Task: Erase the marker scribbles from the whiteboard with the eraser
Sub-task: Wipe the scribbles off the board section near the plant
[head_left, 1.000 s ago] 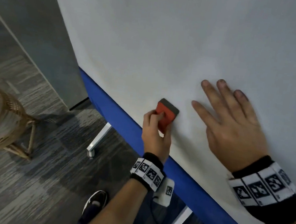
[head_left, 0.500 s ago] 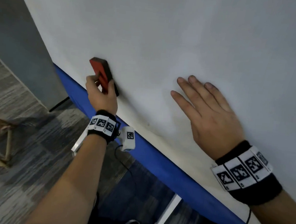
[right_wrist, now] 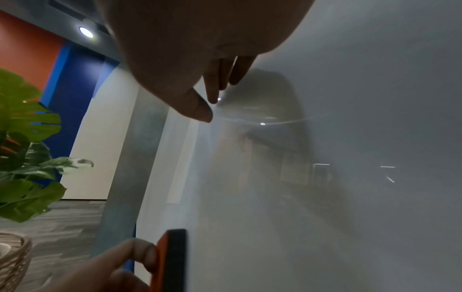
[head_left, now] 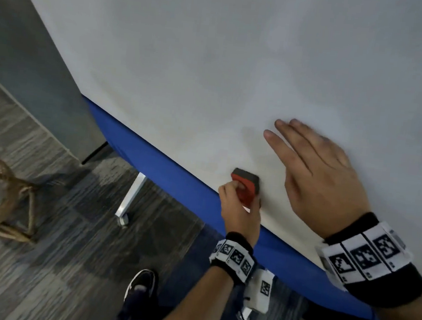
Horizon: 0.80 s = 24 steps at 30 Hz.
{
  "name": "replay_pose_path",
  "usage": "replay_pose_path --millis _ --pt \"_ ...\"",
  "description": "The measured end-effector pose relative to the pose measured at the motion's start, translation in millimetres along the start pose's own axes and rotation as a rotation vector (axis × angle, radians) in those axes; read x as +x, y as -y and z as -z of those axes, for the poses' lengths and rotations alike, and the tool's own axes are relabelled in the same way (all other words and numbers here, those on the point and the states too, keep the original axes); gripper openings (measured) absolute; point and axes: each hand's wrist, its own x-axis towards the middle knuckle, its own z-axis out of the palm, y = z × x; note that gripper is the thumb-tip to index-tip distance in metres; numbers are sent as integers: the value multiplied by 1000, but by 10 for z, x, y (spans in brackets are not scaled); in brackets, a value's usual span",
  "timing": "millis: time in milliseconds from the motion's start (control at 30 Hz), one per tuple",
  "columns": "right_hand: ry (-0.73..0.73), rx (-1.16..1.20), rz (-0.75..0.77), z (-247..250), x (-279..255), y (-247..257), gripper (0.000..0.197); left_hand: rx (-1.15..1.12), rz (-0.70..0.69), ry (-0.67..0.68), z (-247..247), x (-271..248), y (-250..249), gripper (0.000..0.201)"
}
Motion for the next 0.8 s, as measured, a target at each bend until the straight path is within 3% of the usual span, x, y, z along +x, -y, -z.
replay_pose_path --millis 167,233,367,533,633,733,800 --pt "-103 4 -9 144 -253 -234 69 -34 -63 -261 571 756 -215 36" --pt "-83 -7 -21 97 -369 -235 71 3 -80 -260 595 832 -255 39" --pt "-54 6 -60 -2 -519 -176 80 106 -174 -80 324 362 -256 34" --pt "-47 80 -103 -8 -651 -152 88 256 -393 196 58 -84 -328 40" --pt "-37 123 -141 68 -710 -184 86 411 -507 222 -12 -108 -299 39" --pt "-26 172 -195 188 -747 -283 85 562 -727 342 -44 -118 -295 45" --pt "7 168 -168 263 -760 -351 86 590 -791 373 -29 -108 -334 46"
